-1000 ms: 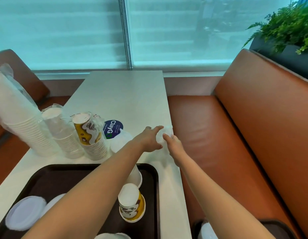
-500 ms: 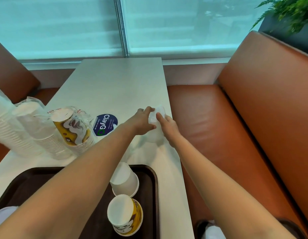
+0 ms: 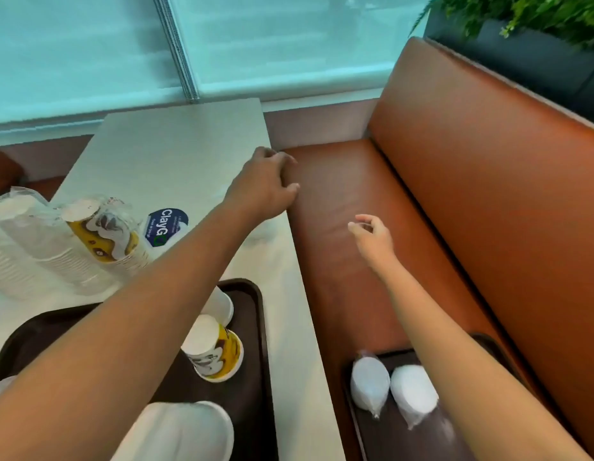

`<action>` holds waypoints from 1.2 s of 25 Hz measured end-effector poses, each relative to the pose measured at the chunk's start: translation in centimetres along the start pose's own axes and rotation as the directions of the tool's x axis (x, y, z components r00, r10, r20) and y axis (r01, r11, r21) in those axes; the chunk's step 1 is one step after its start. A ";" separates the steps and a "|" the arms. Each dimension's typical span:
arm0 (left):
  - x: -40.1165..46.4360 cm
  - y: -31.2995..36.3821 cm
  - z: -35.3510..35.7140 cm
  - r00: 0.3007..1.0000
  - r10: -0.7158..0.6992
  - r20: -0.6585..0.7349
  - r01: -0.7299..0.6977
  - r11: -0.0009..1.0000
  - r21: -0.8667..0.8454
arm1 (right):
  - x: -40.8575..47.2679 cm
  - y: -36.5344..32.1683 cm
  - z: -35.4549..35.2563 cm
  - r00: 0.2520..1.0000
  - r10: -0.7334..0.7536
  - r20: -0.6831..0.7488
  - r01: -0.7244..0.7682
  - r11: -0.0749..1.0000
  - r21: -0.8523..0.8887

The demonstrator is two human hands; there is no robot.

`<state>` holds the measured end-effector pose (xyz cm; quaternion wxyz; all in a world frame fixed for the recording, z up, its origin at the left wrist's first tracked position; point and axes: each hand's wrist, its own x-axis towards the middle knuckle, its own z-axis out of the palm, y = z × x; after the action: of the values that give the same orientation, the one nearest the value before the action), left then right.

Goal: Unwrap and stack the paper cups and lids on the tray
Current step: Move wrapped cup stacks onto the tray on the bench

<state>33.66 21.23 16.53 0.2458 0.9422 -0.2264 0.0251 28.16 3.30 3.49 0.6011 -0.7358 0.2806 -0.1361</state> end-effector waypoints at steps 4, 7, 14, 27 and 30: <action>-4.7 7.6 4.7 0.977 0.114 0.180 -0.094 0.989 -0.115 | -4.5 6.6 -6.9 0.983 0.161 -0.084 -0.166 0.985 -0.053; -9.1 11.4 10.5 0.915 0.094 0.393 -0.035 0.988 -0.153 | -8.1 11.7 -11.8 0.958 0.264 -0.113 -0.275 0.958 -0.087; -15.7 13.6 24.1 0.720 -0.120 0.683 0.284 0.950 -0.133 | -13.2 22.5 -18.2 0.853 0.501 -0.148 -0.519 0.842 -0.148; -18.8 10.9 41.7 0.600 -0.285 0.747 0.325 0.941 0.098 | -13.7 36.0 -15.9 0.784 0.620 0.039 -0.618 0.785 -0.056; -19.4 10.7 42.8 0.621 -0.280 0.732 0.369 0.928 0.042 | -13.2 36.3 -15.1 0.823 0.565 0.051 -0.567 0.823 0.027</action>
<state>8.83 0.66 -19.35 0.1885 0.8836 -0.1320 -0.4078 0.33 -5.60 -25.95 0.6349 -0.6098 0.4709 0.0578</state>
